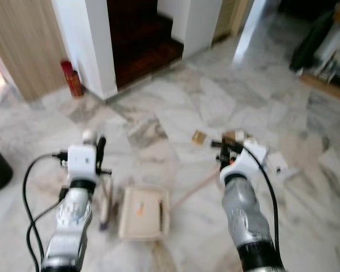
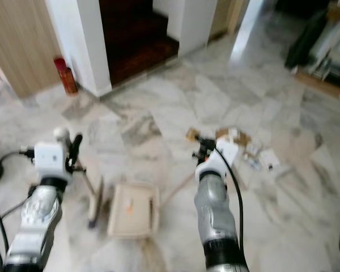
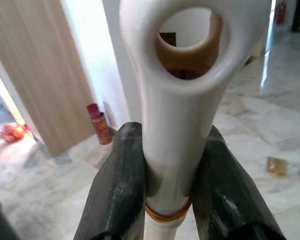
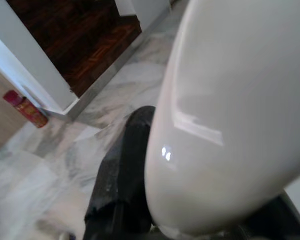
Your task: Sweep floor
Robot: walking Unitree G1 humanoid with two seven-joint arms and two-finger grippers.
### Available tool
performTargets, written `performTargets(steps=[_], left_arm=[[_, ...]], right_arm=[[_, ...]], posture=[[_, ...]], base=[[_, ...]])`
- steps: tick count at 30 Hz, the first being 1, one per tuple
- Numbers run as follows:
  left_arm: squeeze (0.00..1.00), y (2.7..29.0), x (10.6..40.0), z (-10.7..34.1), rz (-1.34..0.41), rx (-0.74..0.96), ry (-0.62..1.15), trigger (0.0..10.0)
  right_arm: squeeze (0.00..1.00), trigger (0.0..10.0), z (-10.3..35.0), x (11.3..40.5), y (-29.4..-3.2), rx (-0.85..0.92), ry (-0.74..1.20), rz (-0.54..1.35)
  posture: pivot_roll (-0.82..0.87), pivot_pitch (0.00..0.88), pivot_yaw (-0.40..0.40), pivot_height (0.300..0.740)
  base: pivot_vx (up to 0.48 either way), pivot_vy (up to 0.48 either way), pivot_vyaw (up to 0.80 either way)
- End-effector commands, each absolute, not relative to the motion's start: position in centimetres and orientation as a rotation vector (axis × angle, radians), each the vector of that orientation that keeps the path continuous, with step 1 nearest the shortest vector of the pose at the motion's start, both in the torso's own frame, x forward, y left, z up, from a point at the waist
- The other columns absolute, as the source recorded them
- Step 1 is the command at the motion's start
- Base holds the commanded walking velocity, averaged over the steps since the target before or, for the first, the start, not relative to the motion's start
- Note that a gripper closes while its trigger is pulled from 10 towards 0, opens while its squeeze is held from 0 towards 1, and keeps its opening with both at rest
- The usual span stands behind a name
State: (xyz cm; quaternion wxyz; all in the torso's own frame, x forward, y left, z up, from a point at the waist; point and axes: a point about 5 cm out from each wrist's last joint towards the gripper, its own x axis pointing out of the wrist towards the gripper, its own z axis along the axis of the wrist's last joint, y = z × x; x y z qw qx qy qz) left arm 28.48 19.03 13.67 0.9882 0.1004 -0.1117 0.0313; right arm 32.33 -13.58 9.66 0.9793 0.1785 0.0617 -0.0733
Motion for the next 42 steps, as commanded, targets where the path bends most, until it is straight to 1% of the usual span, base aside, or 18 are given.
performTargets(steps=[1,10,16,20,25,39,42], left_arm=[[0.0,18.35,28.54,14.45,0.036,0.204,-0.264,10.0],[0.0,18.31,28.52,14.41,0.031,0.206,-0.261,10.0],[0.0,18.34,28.48,14.45,0.031,0.207,-0.258,10.0],[0.0,18.34,28.49,14.46,0.029,0.208,-0.258,10.0],[0.0,18.31,28.53,14.47,0.031,0.208,-0.257,10.0],[0.0,18.35,28.55,14.51,0.033,0.208,-0.255,10.0],[0.0,18.39,28.54,14.52,0.033,0.212,-0.255,10.0]], right_arm=[[0.0,10.0,10.03,32.33,-14.03,0.373,0.098,-0.165],[0.0,10.0,10.03,32.34,-14.01,0.374,0.095,-0.168],[0.0,10.0,10.05,32.26,-13.96,0.369,0.095,-0.163],[0.0,10.0,10.04,32.24,-13.98,0.349,0.095,-0.165],[0.0,10.0,10.17,32.29,-13.95,0.349,0.089,-0.158],[0.0,10.0,10.19,32.31,-13.77,0.343,0.092,-0.145],[0.0,10.0,10.21,32.31,-13.65,0.339,0.089,-0.138]], posture=[[0.01,0.07,-0.049,0.74],[0.01,0.067,-0.047,0.74],[0.02,0.09,-0.045,0.74],[0.02,0.09,-0.045,0.74],[0.02,0.1,-0.046,0.74],[0.02,0.104,-0.045,0.74],[0.02,0.102,-0.045,0.74]], base=[[0.0,0.386,0.0],[0.0,0.385,0.0],[0.0,0.387,0.0],[0.0,0.386,0.0],[0.0,0.385,0.69],[0.0,0.386,0.0],[0.0,0.387,0.54]])
